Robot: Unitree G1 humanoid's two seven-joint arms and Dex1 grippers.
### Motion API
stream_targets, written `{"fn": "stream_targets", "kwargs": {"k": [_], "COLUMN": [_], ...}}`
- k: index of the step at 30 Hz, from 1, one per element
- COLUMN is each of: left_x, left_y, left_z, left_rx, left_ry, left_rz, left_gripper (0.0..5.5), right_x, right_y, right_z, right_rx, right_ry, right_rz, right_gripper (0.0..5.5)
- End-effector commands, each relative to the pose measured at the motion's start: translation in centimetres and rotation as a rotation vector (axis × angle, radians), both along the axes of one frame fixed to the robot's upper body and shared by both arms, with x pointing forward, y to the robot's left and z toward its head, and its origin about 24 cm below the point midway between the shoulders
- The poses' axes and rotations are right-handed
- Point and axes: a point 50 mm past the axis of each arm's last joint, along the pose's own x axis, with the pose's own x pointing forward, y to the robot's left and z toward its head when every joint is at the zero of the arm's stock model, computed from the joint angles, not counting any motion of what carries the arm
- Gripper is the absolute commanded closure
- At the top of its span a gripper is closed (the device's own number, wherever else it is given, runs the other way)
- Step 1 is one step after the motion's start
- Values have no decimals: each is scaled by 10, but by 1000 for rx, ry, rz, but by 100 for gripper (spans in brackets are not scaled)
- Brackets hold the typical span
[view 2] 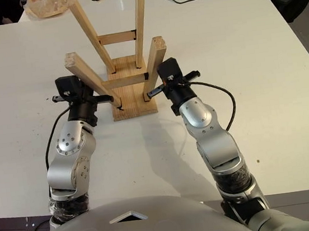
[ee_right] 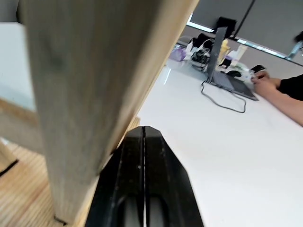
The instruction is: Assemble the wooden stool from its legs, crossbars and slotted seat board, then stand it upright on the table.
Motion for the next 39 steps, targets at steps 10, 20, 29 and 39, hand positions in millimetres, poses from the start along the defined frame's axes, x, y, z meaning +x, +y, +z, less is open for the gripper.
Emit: {"fn": "stream_targets", "kwargs": {"k": [10, 20, 29, 39], "left_x": [9, 23, 28, 15], "left_y": [150, 43, 27, 18], "left_z": [8, 179, 156, 71], "left_rx": [-116, -484, -526, -506], "left_ry": [71, -363, -159, 208], "left_rz": [466, -551, -616, -586], "left_gripper": [546, 546, 546, 546], "right_x": [59, 30, 41, 40], "right_y": [-104, -28, -26, -17], "right_z": [23, 162, 151, 43], "right_rx": [257, 595, 596, 399], "right_ry": [-44, -333, -266, 120], "right_rz": [-311, 689, 596, 522], "right_gripper": [550, 550, 550, 550]}}
